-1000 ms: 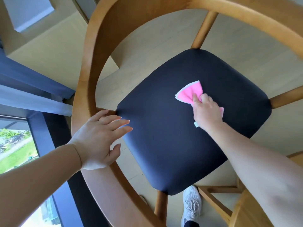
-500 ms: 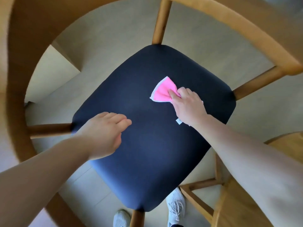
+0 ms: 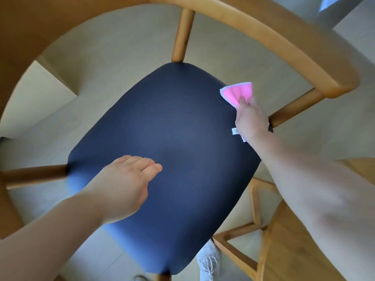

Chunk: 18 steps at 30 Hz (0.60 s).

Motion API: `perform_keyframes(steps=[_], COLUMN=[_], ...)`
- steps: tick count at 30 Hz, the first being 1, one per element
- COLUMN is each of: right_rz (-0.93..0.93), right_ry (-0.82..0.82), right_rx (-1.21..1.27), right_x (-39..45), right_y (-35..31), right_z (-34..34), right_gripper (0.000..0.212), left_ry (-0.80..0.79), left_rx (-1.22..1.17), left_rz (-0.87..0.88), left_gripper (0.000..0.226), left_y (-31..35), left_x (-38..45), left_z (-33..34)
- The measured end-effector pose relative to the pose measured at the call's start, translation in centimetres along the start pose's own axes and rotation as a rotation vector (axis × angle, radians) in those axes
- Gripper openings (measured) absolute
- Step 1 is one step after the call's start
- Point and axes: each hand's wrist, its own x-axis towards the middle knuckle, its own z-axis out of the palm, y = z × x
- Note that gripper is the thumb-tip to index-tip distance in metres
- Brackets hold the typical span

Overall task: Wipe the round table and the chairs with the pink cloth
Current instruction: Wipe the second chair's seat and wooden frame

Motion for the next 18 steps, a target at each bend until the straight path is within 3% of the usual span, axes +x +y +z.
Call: perform_keyframes(steps=[2, 6, 13, 18], right_rz=[-0.122, -0.246, -0.556, -0.542], right_ry=[-0.002, -0.033, -0.127, -0.13], right_rx=[-0.034, 0.0, 0.094, 0.029], right_x=[-2.9, -11.0, -25.3, -29.3], right_y=[-1.8, -6.8, -11.9, -11.7], right_z=[-0.2, 0.0, 0.3, 0.0], right_gripper=[0.048, 0.036, 0.055, 0.056], left_ry=[-0.014, -0.032, -0.225, -0.253], left_rx=[0.019, 0.033, -0.034, 0.098], left_rz=[0.014, 0.017, -0.004, 0.036], left_gripper=[0.054, 0.056, 0.051, 0.053], left_y=[-0.2, 0.0, 1.0, 1.5], left_x=[-0.5, -2.0, -4.3, -4.6], left_z=[-0.6, -2.2, -3.1, -4.0])
